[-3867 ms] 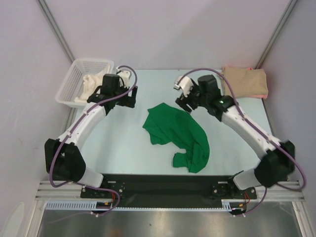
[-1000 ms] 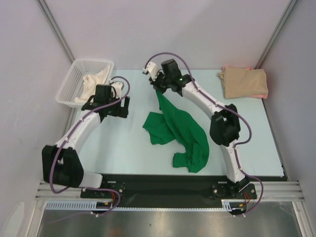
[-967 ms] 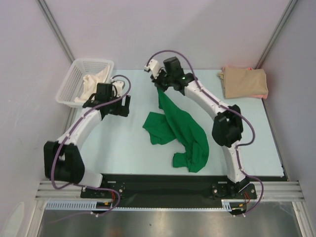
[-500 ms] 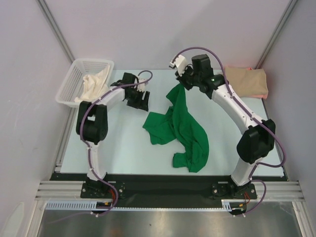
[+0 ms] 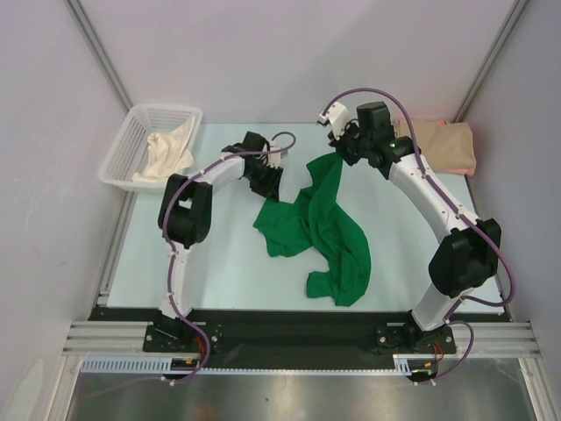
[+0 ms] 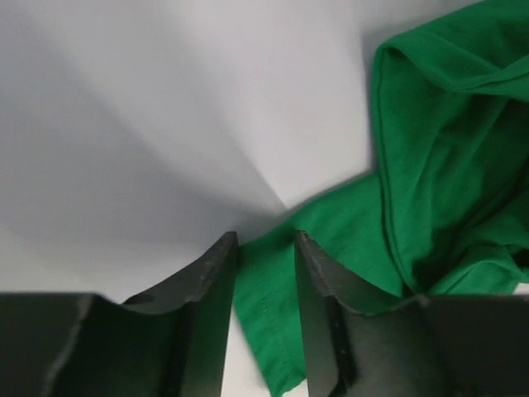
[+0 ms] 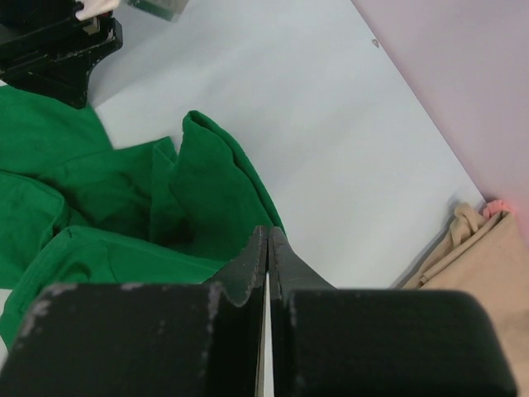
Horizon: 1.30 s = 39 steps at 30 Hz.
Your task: Fold and stack the t-shirts
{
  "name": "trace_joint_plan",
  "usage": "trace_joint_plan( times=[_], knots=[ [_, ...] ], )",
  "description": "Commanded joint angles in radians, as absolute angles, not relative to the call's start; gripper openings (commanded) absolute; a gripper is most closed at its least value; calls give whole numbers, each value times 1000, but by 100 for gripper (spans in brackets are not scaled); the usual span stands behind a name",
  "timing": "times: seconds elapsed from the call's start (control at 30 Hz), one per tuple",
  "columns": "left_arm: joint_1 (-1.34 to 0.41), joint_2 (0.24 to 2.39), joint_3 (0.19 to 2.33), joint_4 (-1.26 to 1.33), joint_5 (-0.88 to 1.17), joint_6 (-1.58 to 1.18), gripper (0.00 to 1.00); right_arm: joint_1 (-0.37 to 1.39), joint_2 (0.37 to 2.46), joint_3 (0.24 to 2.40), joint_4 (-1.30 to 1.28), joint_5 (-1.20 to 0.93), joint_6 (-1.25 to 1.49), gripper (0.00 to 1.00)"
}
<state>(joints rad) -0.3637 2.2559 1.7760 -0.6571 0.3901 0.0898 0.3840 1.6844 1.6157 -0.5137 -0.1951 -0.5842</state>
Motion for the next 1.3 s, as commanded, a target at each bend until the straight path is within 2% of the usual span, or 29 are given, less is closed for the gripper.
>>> trace_joint_plan(
  times=[0.0,0.27,0.37,0.4,0.6,0.8,1.27],
  knots=[
    [-373,2269,1786,-680,414,112,38,379,1628,1611,-503,-192,-584,0],
    [-348,2230,1763,-675,377,113,41,373,1644,1614,-492,-202,-572,0],
    [-334,2230,1772,-675,345,123,8,373,1652,1620,-491,-201,-574,0],
    [-330,2230,1781,-675,339,121,0,373,1657,1623,-491,-198,-578,0],
    [-319,2188,1854,-652,284,146,0,331,1672,1646,-450,-167,-557,0],
    [-327,2070,2011,-650,246,147,0,235,1727,1773,-431,-141,-543,0],
    [-331,1824,2098,-638,103,210,0,152,1735,1942,-388,-138,-549,0]
  ],
)
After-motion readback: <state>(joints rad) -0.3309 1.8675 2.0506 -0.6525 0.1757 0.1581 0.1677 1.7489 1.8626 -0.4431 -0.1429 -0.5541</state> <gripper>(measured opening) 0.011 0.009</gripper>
